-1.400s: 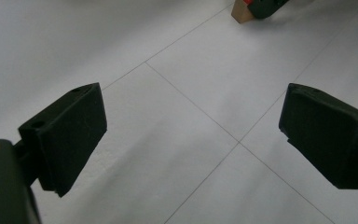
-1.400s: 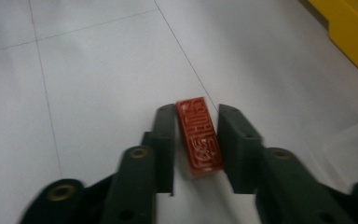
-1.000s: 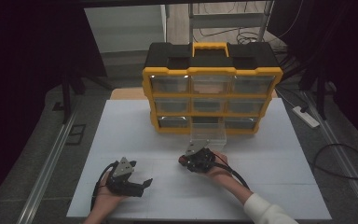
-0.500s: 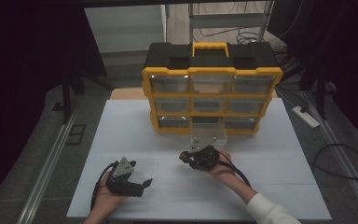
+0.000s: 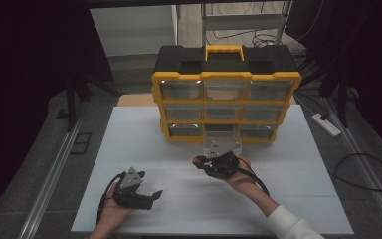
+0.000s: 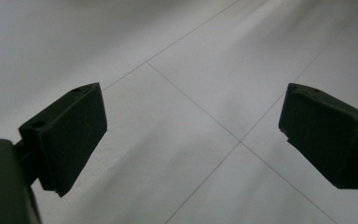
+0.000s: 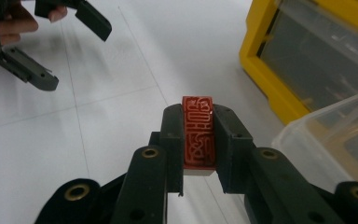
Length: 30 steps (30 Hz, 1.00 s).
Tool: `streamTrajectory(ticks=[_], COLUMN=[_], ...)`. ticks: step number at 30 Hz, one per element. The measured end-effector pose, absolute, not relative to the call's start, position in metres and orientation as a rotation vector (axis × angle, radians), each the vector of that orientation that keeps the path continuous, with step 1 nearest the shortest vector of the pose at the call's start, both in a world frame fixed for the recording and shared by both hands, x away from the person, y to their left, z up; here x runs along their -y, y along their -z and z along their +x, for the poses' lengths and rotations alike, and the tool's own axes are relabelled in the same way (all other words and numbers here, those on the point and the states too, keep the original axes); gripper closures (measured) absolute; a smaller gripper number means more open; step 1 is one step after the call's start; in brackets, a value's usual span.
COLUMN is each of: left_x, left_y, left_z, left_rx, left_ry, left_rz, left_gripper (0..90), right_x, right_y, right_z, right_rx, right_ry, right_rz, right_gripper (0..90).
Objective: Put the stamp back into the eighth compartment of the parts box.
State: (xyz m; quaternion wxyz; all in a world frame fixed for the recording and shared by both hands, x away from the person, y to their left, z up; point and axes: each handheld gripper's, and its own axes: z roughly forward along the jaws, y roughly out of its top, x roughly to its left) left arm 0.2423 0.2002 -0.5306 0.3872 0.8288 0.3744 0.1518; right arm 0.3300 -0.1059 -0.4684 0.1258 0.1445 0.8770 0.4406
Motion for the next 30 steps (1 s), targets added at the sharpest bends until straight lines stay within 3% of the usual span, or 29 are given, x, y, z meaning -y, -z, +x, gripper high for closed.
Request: streamTrajectory(ticks=[30], left_x=[-0.200], left_y=[0.531], left_z=[0.243], left_rx=[-0.954], left_ry=[-0.388], left_rz=[2.111], left_gripper=[7.7], right_x=[0.134], right_y=[0.424], right_z=[0.332], right_rx=[-2.410], right_ry=[-1.418], right_rz=[0.467], right_gripper=[75.2])
